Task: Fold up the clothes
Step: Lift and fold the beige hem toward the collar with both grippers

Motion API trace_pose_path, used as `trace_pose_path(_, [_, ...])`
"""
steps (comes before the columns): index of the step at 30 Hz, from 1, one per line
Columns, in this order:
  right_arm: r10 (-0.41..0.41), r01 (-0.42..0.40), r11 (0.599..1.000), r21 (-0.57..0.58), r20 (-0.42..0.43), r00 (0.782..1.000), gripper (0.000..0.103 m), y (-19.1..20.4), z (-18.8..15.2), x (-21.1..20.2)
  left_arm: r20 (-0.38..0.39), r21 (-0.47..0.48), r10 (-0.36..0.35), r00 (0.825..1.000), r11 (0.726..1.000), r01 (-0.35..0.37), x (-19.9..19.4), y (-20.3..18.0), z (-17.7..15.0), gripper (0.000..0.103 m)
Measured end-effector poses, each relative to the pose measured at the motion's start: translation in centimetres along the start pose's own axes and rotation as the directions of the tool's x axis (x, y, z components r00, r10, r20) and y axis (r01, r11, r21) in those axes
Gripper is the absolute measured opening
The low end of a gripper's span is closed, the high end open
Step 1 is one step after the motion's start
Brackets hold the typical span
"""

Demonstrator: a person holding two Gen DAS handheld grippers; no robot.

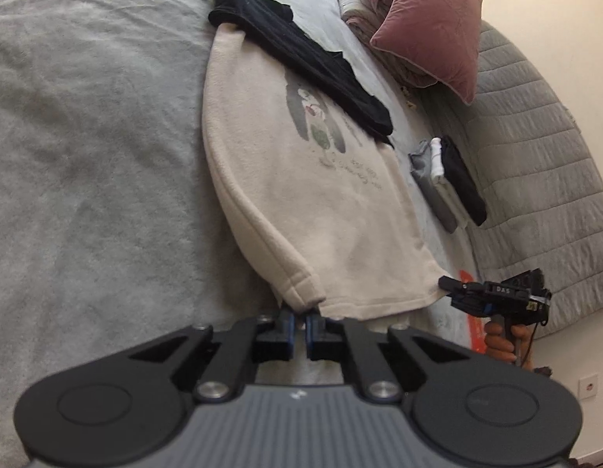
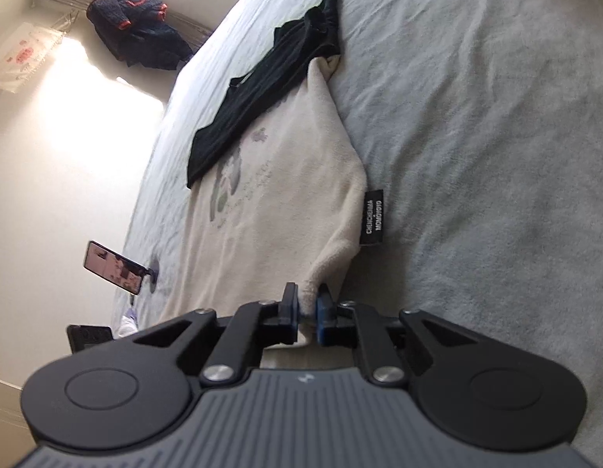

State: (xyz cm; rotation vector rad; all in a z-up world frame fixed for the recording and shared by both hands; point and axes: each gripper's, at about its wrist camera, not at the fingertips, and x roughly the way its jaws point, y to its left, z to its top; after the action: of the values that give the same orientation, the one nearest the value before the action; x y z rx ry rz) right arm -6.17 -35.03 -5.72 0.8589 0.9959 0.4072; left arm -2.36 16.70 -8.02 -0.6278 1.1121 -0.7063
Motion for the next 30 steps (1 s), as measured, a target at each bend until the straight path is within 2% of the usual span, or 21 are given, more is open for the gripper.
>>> trace_pose_path(3, [0.021, -0.021, 0.999, 0.033, 0.028, 0.999, 0.012, 0.7, 0.9, 0.1, 0.067, -0.061, -0.083, 0.994, 0.994, 0.088, -0.5, 0.1, 0.7, 0.005])
trace_pose_path(6, [0.01, -0.014, 0.998, 0.064, 0.063, 0.998, 0.012, 1.3, 2.0, 0.3, 0.169, -0.129, -0.103, 0.98, 0.984, 0.126, -1.1, 0.3, 2.0, 0.005])
trace_pose_path(9, [-0.017, 0.008, 0.996, 0.089, 0.098, 0.995, 0.012, 1.9, 3.3, 0.8, 0.243, -0.184, -0.061, 0.968, 0.977, 0.108, -1.4, 0.5, 3.5, 0.005])
trace_pose_path(14, [-0.062, 0.041, 0.99, 0.132, 0.164, 0.985, 0.012, 2.3, 5.9, 2.3, 0.298, -0.25, 0.061, 0.953, 0.968, 0.016, -0.4, 0.2, 6.1, 0.005])
trace_pose_path(18, [-0.085, 0.05, 0.986, 0.161, 0.22, 0.972, 0.012, 1.5, 7.5, 3.7, 0.348, -0.294, 0.148, 0.926, 0.955, -0.042, 0.6, 0.8, 7.9, 0.005])
trace_pose_path(22, [-0.087, 0.031, 0.975, 0.219, 0.251, 0.964, 0.013, -0.3, 8.5, 5.1, 0.38, -0.318, 0.184, 0.906, 0.946, -0.058, 2.1, 2.1, 8.7, 0.005])
trace_pose_path(24, [-0.093, 0.03, 0.971, 0.238, 0.256, 0.962, 0.014, -0.7, 9.0, 5.4, 0.385, -0.35, 0.193, 0.903, 0.935, -0.051, 2.7, 2.5, 9.3, 0.007])
trace_pose_path(25, [-0.088, 0.025, 0.971, 0.237, 0.262, 0.961, 0.016, -0.6, 9.3, 5.4, 0.385, -0.354, 0.179, 0.905, 0.935, -0.034, 2.9, 2.6, 9.6, 0.008])
trace_pose_path(27, [-0.066, 0.003, 0.975, 0.22, 0.279, 0.958, 0.019, -0.2, 9.7, 5.0, 0.398, -0.344, 0.156, 0.904, 0.939, -0.011, 2.8, 2.3, 10.2, 0.022])
trace_pose_path(28, [-0.062, -0.002, 0.978, 0.211, 0.295, 0.954, 0.026, 0.0, 9.8, 4.7, 0.409, -0.333, 0.161, 0.898, 0.943, -0.017, 2.6, 1.9, 10.4, 0.027])
trace_pose_path(29, [-0.057, -0.007, 0.98, 0.201, 0.31, 0.949, 0.038, 0.2, 9.8, 4.4, 0.423, -0.316, 0.168, 0.89, 0.948, -0.028, 2.3, 1.5, 10.5, 0.035])
trace_pose_path(30, [-0.061, -0.003, 0.982, 0.19, 0.33, 0.942, 0.043, 0.4, 9.8, 4.0, 0.435, -0.299, 0.179, 0.883, 0.953, -0.046, 2.1, 1.1, 10.6, 0.039])
